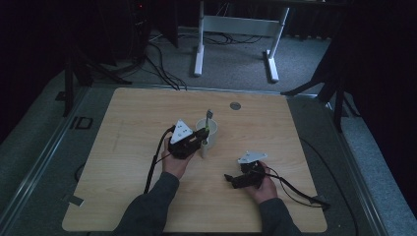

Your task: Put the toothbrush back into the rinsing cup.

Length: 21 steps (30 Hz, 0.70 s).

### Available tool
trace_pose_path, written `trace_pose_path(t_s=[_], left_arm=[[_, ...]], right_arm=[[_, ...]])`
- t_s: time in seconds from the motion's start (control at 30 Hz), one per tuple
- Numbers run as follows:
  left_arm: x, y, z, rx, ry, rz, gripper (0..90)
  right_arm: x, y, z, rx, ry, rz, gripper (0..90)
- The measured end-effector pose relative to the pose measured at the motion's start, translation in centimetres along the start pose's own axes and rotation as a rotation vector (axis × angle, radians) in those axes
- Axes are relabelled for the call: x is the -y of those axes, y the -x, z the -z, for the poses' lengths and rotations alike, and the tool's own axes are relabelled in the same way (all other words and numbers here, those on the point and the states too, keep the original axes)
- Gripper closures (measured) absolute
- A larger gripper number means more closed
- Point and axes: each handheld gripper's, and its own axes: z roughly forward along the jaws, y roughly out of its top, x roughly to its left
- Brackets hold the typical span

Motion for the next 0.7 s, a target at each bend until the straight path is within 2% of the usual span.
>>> trace_pose_path(t_s=[0.47,0.7], left_arm=[[1.5,0.0,-0.4,0.000,-0.043,0.007,81.4],[2.0,0.0,-0.4,0.002,-0.069,-0.005,81.3]], right_arm=[[0.0,0.0,0.0,-0.001,0.001,-0.001,12.1],[0.0,0.0,0.0,0.000,0.001,-0.001,12.0]])
